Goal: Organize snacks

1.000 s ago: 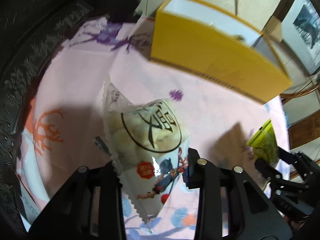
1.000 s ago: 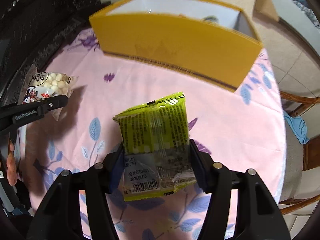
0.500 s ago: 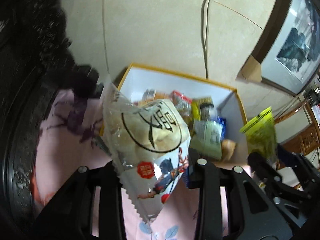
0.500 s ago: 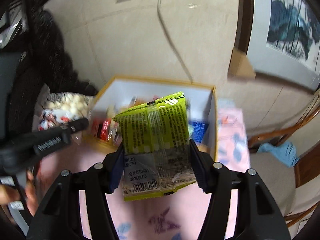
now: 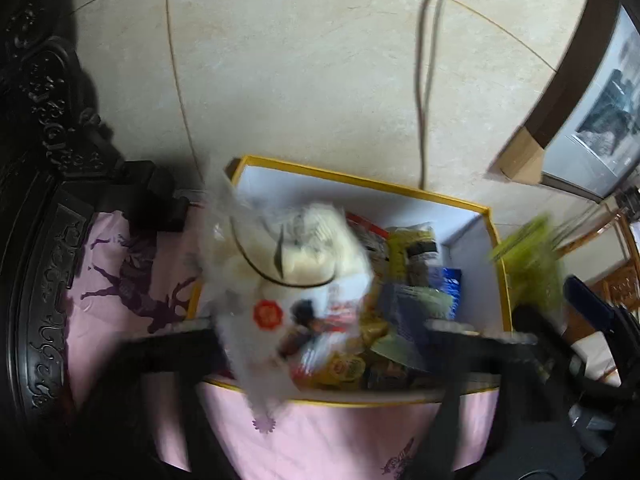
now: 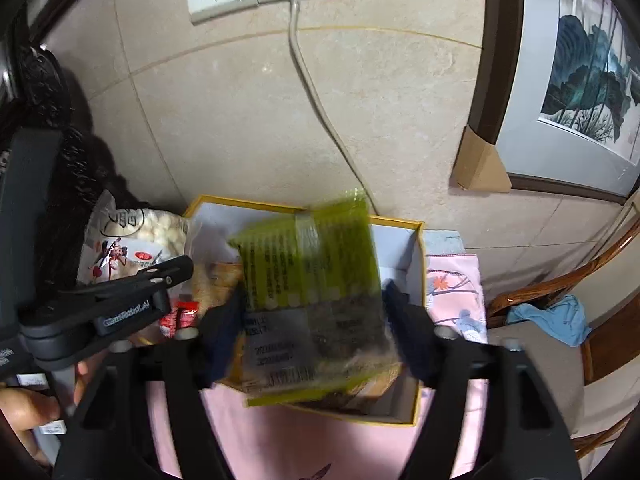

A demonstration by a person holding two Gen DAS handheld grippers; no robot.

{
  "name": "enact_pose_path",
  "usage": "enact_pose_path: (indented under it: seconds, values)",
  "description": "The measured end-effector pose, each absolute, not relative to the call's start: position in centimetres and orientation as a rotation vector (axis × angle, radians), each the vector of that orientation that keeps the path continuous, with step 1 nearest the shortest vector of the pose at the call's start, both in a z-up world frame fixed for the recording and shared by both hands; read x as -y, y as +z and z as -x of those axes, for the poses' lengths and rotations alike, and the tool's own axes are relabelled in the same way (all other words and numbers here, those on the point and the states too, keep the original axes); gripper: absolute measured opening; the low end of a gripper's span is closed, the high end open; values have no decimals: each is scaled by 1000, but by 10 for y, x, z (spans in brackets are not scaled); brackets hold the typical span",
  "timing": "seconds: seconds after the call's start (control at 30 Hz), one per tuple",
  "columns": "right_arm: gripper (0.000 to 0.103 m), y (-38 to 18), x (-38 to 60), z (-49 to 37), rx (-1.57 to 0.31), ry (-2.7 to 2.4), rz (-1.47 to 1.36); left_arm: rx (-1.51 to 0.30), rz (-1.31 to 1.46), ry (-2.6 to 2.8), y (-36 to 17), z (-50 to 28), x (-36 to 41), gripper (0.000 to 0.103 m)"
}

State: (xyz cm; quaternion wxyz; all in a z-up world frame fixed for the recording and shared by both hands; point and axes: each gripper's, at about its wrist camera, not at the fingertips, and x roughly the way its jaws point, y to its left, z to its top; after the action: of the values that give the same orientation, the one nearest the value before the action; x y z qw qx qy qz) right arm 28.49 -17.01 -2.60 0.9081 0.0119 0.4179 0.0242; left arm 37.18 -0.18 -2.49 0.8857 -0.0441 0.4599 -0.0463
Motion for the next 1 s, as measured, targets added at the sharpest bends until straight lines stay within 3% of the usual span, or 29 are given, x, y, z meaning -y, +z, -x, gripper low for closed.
enact_pose_path:
  seconds: [0.07, 1.0]
  values:
    - [100, -30, 172, -289, -865, 19, -18, -905, 102, -68, -20, -372, -3, 99]
    - [102, -40, 180, -277, -911, -7, -113, -918, 13, -65, -13, -361, 7, 101]
